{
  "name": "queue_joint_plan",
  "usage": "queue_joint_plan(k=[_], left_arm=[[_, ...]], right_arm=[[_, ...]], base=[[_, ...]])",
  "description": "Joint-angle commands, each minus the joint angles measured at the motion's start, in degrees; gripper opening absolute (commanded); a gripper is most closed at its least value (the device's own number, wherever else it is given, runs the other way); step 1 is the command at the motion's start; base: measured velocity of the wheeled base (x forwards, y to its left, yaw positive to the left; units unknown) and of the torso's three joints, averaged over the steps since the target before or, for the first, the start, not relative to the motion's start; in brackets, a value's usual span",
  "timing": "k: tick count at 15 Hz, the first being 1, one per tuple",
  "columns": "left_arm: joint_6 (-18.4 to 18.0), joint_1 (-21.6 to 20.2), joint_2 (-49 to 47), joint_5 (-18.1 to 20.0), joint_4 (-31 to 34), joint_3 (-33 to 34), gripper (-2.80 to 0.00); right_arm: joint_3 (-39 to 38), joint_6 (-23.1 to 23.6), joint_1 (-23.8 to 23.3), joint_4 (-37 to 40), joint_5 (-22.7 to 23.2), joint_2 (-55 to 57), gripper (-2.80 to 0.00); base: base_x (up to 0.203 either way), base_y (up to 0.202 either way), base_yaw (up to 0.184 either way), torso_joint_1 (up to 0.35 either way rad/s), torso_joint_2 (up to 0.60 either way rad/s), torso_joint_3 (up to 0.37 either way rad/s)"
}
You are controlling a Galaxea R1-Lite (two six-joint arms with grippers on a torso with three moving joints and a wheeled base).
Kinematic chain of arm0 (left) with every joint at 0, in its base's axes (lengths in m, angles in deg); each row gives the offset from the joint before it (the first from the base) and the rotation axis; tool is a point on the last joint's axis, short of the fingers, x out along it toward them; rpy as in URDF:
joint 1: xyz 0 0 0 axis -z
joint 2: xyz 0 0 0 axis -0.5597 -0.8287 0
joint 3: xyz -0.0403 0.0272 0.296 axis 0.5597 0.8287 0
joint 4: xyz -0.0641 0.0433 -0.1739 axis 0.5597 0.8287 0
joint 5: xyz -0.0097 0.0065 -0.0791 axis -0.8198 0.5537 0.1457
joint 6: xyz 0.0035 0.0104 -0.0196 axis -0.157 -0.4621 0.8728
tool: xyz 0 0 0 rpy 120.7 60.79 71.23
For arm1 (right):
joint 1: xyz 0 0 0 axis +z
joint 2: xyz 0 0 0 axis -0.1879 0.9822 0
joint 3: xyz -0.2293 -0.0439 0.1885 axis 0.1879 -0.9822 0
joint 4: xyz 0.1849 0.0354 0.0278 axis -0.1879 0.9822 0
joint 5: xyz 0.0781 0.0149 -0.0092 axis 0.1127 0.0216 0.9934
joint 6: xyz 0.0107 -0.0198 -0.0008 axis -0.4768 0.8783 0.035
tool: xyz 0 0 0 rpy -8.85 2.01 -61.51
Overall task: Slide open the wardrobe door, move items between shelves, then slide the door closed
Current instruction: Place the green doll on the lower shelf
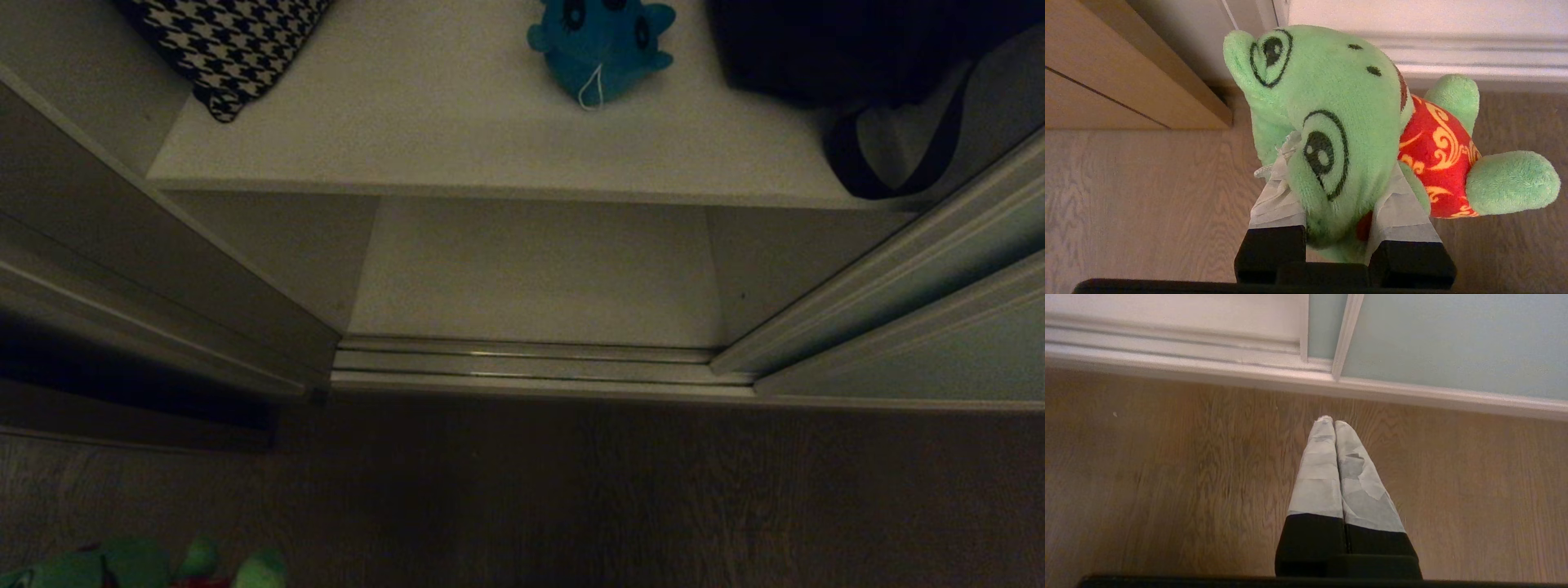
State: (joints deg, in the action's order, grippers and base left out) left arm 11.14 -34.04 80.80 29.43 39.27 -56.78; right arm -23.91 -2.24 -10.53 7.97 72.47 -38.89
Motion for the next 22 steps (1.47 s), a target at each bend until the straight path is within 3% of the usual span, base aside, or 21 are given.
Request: queue_joint_plan(k=[1, 22], left_arm=[[0.00, 0.00, -0.13, -0.02, 0.05, 0.01, -2.80], [1.05, 0.00, -0.13, -0.20, -0.13, 0.01, -2.80]], right_arm=[[0.05, 0.02, 0.02, -0.03, 0.02, -0.02, -2.80], [0.05, 0.02, 0.05, -0.03, 0.02, -0.02, -2.80]], base=[[0.000, 0.000, 0.000, 0.004, 0.00, -0.198], [0.000, 0.000, 0.000, 0.003, 0.00, -0.183]])
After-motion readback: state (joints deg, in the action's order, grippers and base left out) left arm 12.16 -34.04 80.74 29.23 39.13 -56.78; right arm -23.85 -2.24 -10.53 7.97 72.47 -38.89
